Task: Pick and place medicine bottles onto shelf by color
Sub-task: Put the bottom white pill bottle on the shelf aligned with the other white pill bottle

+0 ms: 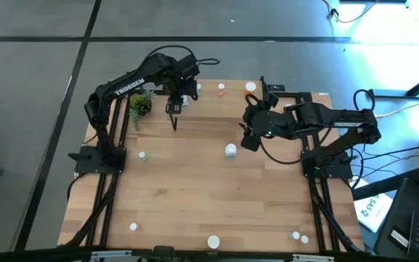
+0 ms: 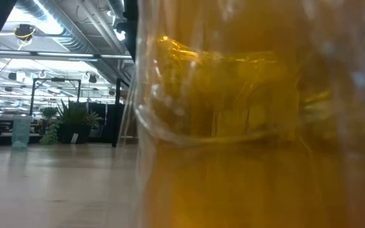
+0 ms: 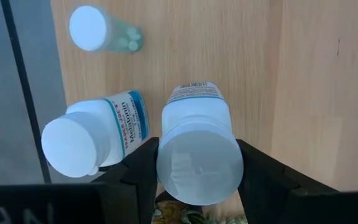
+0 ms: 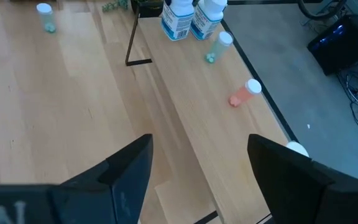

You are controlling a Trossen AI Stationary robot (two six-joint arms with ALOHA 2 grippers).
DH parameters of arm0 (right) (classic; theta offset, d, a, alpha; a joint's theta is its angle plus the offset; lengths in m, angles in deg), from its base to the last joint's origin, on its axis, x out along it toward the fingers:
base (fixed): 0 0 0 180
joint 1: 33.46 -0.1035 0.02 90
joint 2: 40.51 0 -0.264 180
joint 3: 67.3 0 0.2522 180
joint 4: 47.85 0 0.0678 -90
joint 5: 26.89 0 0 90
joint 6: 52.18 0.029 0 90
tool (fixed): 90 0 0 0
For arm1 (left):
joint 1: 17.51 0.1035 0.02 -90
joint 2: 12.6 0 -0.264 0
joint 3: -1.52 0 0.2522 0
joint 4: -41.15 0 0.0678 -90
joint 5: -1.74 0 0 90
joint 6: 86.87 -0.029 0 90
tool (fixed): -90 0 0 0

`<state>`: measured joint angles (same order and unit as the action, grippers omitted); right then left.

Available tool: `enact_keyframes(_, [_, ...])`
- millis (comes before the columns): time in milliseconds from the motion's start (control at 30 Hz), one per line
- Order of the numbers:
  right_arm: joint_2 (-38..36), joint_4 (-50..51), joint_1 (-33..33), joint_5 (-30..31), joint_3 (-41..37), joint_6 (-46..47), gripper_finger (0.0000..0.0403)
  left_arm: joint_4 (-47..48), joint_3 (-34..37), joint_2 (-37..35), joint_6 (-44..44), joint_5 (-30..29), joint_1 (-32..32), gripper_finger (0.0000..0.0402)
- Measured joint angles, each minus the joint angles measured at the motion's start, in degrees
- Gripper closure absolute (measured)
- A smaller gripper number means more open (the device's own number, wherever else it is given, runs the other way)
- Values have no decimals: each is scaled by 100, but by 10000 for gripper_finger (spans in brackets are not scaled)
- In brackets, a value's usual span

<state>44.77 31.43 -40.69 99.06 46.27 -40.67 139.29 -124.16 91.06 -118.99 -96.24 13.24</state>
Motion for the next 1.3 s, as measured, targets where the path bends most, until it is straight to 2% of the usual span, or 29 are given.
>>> enact_keyframes(833, [2, 0, 0, 0, 2, 2, 139, 0, 0, 209, -12, -47, 72, 235])
enact_keyframes(1300, [2, 0, 0, 0, 4, 1, 139, -111, 0, 209, 1, -112, 75, 144])
